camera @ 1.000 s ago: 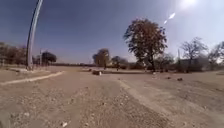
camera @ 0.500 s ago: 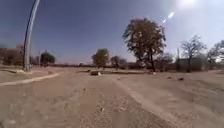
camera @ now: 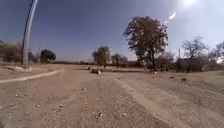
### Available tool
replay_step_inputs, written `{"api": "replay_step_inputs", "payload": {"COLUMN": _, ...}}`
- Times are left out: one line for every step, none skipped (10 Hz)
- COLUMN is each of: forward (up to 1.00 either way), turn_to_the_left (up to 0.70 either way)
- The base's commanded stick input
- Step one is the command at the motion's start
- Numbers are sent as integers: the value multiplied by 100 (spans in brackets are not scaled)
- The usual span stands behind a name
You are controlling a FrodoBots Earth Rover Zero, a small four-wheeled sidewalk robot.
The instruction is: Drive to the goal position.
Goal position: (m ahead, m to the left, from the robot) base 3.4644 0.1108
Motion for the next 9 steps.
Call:
{"api": "replay_step_inputs", "payload": {"forward": 50, "turn_to_the_left": 0}}
{"api": "replay_step_inputs", "payload": {"forward": 50, "turn_to_the_left": 0}}
{"api": "replay_step_inputs", "payload": {"forward": 50, "turn_to_the_left": 0}}
{"api": "replay_step_inputs", "payload": {"forward": 50, "turn_to_the_left": 0}}
{"api": "replay_step_inputs", "payload": {"forward": 50, "turn_to_the_left": 0}}
{"api": "replay_step_inputs", "payload": {"forward": 50, "turn_to_the_left": 0}}
{"api": "replay_step_inputs", "payload": {"forward": 50, "turn_to_the_left": 0}}
{"api": "replay_step_inputs", "payload": {"forward": 50, "turn_to_the_left": 0}}
{"api": "replay_step_inputs", "payload": {"forward": 50, "turn_to_the_left": 0}}
